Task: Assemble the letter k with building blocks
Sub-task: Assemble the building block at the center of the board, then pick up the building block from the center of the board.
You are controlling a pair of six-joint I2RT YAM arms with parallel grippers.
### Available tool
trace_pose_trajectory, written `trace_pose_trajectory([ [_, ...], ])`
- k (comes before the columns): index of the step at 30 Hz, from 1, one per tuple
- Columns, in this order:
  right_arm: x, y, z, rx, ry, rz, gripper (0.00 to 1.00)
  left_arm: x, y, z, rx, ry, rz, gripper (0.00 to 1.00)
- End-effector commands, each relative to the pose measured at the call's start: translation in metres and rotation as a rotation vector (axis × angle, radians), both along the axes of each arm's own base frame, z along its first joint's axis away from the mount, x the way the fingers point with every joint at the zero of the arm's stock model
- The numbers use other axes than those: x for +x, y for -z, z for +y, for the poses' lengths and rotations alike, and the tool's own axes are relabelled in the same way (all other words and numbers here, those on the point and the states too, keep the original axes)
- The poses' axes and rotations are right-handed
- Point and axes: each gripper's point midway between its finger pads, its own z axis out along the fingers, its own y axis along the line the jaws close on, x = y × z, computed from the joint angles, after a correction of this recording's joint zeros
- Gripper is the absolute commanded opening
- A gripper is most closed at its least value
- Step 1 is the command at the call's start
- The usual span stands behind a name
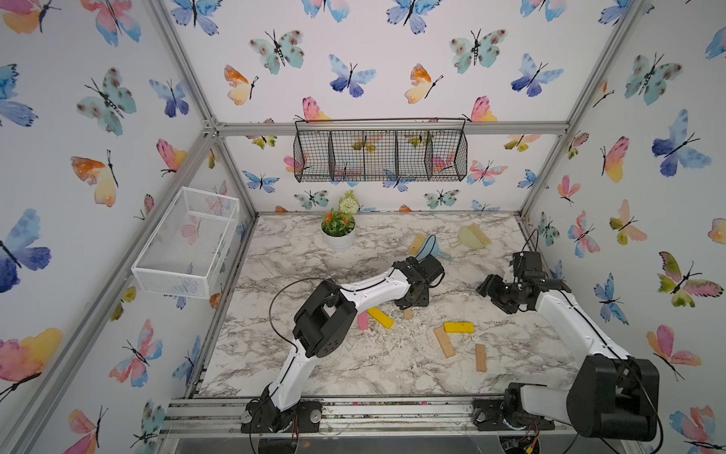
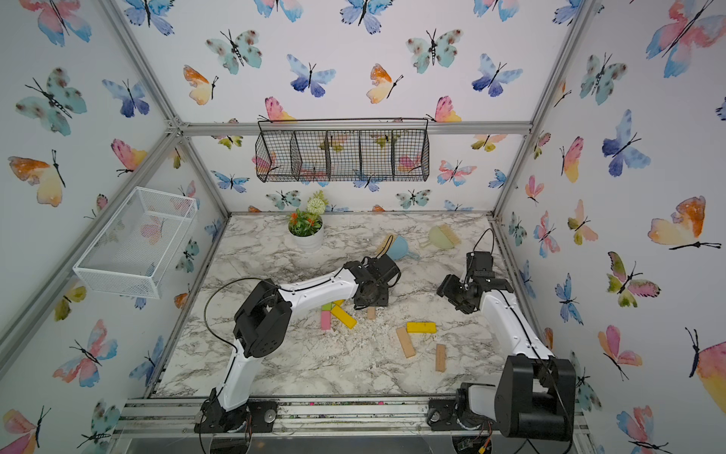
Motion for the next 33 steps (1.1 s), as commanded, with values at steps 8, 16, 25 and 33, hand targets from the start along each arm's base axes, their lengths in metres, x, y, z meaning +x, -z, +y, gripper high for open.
trace_pose_trajectory([
  [8,-0.077,0.033,0.023,0.025,-0.074,0.194,0.63,0.021,-0.117,0.017,-0.112,0.052,-0.275,0.65],
  [16,-0.117,0.059,0.033,0.018,-0.09,0.304,0.62,0.038,-0.114,0.063,-0.189,0.031,-0.226,0.63],
  [25,-0.125,0.055,0.034,-0.057,-0.148,0.359,0.59,0.053,-0.128,0.117,-0.21,-0.028,-0.279,0.63],
  [33,-0.129,0.055,0.029,-0.154,-0.149,0.411,0.6,0.057,-0.132,0.147,-0.194,-0.058,-0.303,0.63],
])
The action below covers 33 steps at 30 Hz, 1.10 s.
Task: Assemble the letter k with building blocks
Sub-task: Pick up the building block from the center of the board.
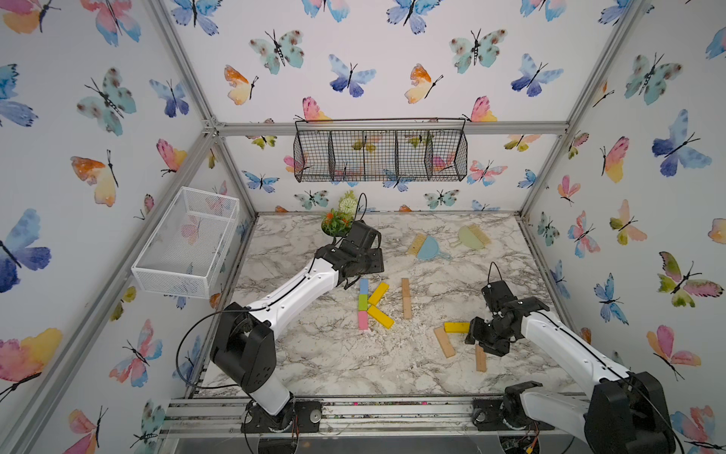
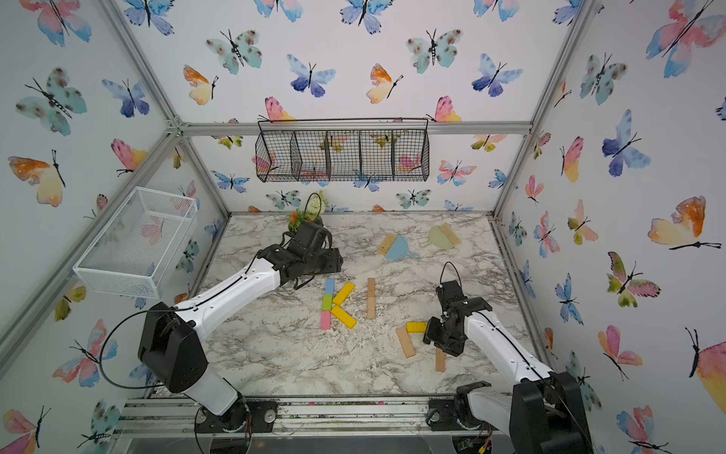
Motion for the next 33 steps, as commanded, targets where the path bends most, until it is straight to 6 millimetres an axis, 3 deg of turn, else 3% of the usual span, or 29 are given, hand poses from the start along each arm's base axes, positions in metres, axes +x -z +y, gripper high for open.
trace_pose_trajectory([
  [1,-0.005,-0.002,-0.011,-0.068,0.031,0.032,0.6,0.0,-0.008,0.01,-0.007,0.018,-0.021,0.63],
  [9,0.004,-0.007,-0.02,-0.071,0.295,-0.06,0.6,0.001,-0.01,0.022,-0.047,0.011,-0.015,0.63],
  [14,-0.013,0.006,-0.019,-0.091,0.316,0.064,0.6,0.0,-0.011,0.027,-0.072,0.0,-0.008,0.63],
  [18,-0.012,0.01,-0.012,-0.029,0.387,0.047,0.6,-0.001,-0.01,0.031,-0.077,-0.008,-0.003,0.63],
  [33,-0.011,0.035,-0.01,-0.067,0.339,0.112,0.59,0.001,-0.011,0.035,-0.106,-0.018,0.006,0.63],
])
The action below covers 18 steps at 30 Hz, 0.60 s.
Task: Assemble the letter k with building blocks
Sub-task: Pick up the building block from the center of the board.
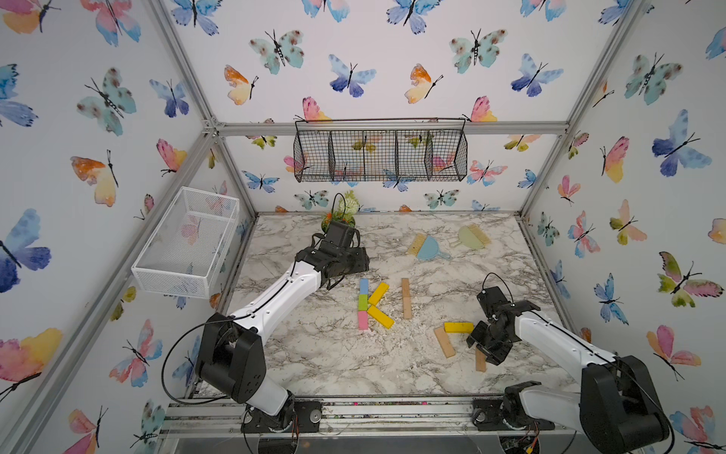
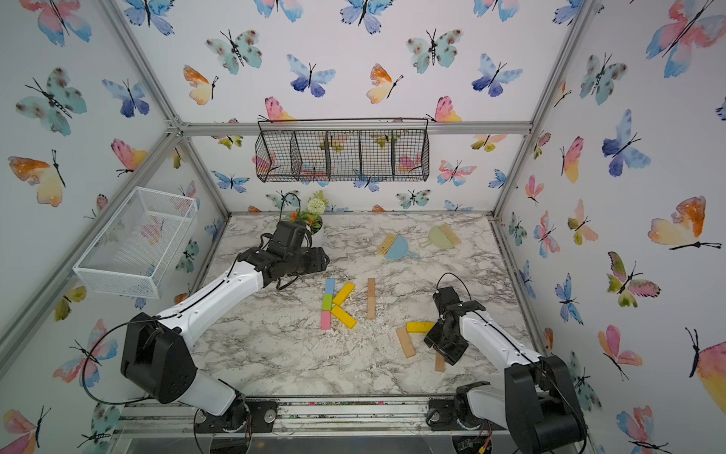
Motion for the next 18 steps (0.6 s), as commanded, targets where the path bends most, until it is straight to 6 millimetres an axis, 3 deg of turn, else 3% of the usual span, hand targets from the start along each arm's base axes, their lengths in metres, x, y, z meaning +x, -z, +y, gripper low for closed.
trace_pose_trajectory([
  [1,-0.002,0.005,0.003,0.012,-0.024,0.004,0.59,-0.001,-0.012,0.002,-0.028,-0.002,-0.024,0.63],
  [4,-0.003,0.007,0.004,0.02,-0.027,0.004,0.55,-0.001,-0.009,0.002,-0.025,-0.001,-0.017,0.63],
  [7,-0.004,0.007,0.005,0.027,-0.031,-0.001,0.38,0.0,-0.008,0.001,-0.025,-0.001,-0.014,0.63],
  [10,-0.001,0.006,0.005,0.027,-0.037,-0.016,0.29,0.0,-0.005,0.001,-0.02,-0.001,-0.009,0.63],
  [15,0.004,0.005,0.005,0.016,-0.068,-0.021,0.26,0.001,-0.001,0.002,-0.014,-0.005,-0.004,0.63],
  [18,0.014,-0.006,0.007,0.006,-0.101,-0.053,0.24,0.0,0.001,0.002,-0.01,-0.006,-0.001,0.63],
])
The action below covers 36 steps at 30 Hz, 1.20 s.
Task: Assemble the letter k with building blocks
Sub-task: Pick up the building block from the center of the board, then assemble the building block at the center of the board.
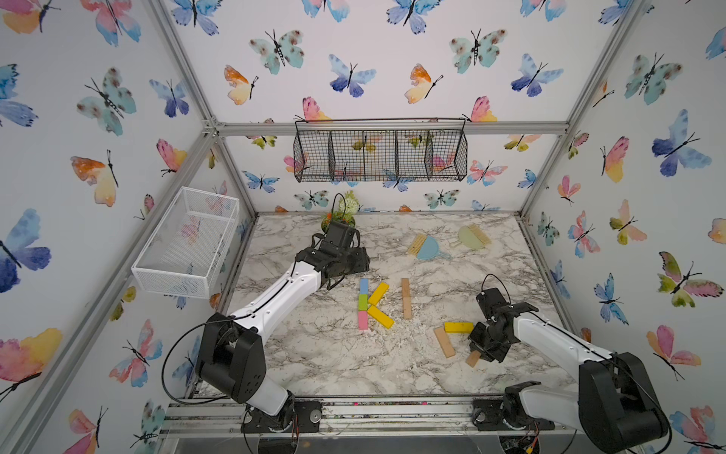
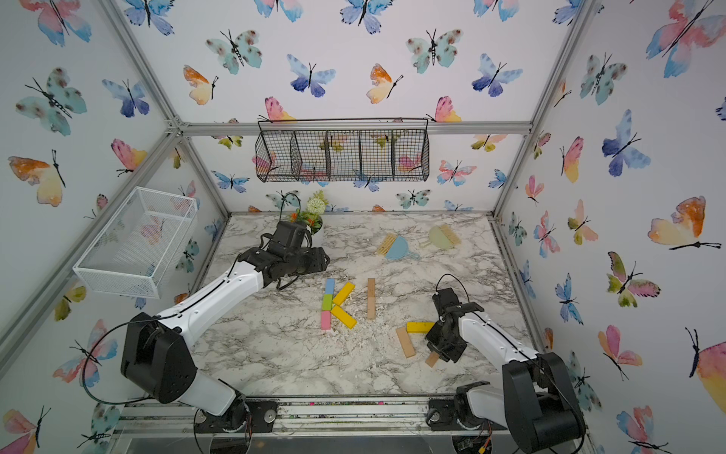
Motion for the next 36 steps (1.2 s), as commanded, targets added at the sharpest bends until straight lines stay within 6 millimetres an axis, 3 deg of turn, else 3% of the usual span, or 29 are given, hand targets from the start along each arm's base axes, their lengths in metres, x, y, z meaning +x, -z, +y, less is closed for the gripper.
trace_pose_trajectory([
  [1,0.018,-0.018,0.005,-0.014,-0.066,-0.058,0.24,0.0,-0.001,0.003,-0.007,-0.006,-0.001,0.63],
  [6,0.051,-0.061,0.034,0.016,-0.233,-0.176,0.22,0.0,0.005,0.005,0.003,-0.006,0.007,0.63],
  [9,0.067,-0.073,0.059,0.026,-0.372,-0.208,0.22,0.002,0.008,0.008,0.0,-0.012,0.016,0.62],
  [12,0.073,-0.069,0.088,0.004,-0.51,-0.177,0.22,0.005,0.008,0.015,-0.008,-0.026,0.022,0.62],
  [18,0.076,-0.052,0.156,0.035,-0.674,-0.162,0.22,0.013,0.009,0.049,-0.019,-0.102,0.026,0.62],
  [25,0.053,-0.029,0.21,0.067,-0.802,-0.096,0.22,0.013,0.016,0.086,0.005,-0.172,0.02,0.64],
  [29,0.04,-0.017,0.224,0.072,-0.822,-0.07,0.22,0.013,0.016,0.096,-0.005,-0.181,0.011,0.71],
  [33,0.039,-0.013,0.228,0.091,-0.795,-0.078,0.21,0.013,0.012,0.101,0.013,-0.191,-0.006,0.83],
  [36,0.04,-0.012,0.227,0.086,-0.775,-0.082,0.21,0.013,0.011,0.102,0.014,-0.196,-0.012,0.87],
])
